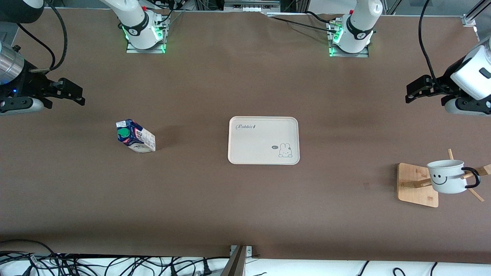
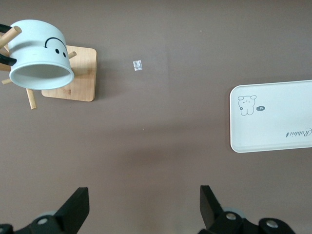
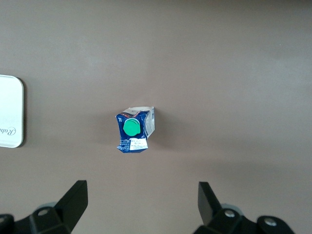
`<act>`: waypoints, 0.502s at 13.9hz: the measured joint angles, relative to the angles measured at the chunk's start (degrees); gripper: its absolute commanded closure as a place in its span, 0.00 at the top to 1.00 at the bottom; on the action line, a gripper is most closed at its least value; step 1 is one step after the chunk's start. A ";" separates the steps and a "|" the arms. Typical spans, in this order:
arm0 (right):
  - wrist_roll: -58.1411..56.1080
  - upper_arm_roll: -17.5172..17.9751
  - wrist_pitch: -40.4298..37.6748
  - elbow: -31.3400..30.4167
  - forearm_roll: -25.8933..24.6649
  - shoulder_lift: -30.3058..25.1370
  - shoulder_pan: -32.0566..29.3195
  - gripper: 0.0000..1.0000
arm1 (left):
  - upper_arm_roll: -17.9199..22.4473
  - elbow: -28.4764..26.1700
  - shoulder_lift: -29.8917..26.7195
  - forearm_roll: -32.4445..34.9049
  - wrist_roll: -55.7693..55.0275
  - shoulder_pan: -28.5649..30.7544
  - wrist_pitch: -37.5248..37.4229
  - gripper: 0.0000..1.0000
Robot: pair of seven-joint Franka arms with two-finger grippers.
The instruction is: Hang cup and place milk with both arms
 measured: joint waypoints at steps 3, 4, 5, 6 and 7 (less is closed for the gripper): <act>0.00 0.00 0.00 0.00 0.00 0.00 0.00 1.00 | 1.41 -3.38 -1.77 -0.09 4.02 -0.39 4.69 1.00; 0.00 0.00 0.00 0.00 0.00 0.00 0.00 1.00 | 1.54 -4.94 -2.67 -0.09 5.32 -0.39 6.24 1.00; 0.00 0.00 0.00 0.00 0.00 0.01 0.00 1.00 | 1.56 -6.13 -3.44 -0.09 5.92 -0.40 6.85 1.00; 0.00 0.00 0.00 0.00 0.00 0.01 0.00 1.00 | 1.56 -7.02 -4.14 -0.09 6.05 -0.40 7.15 1.00; 0.00 0.00 0.00 0.00 0.00 0.01 0.00 1.00 | 1.56 -7.93 -4.92 -0.09 6.05 -0.41 7.22 1.00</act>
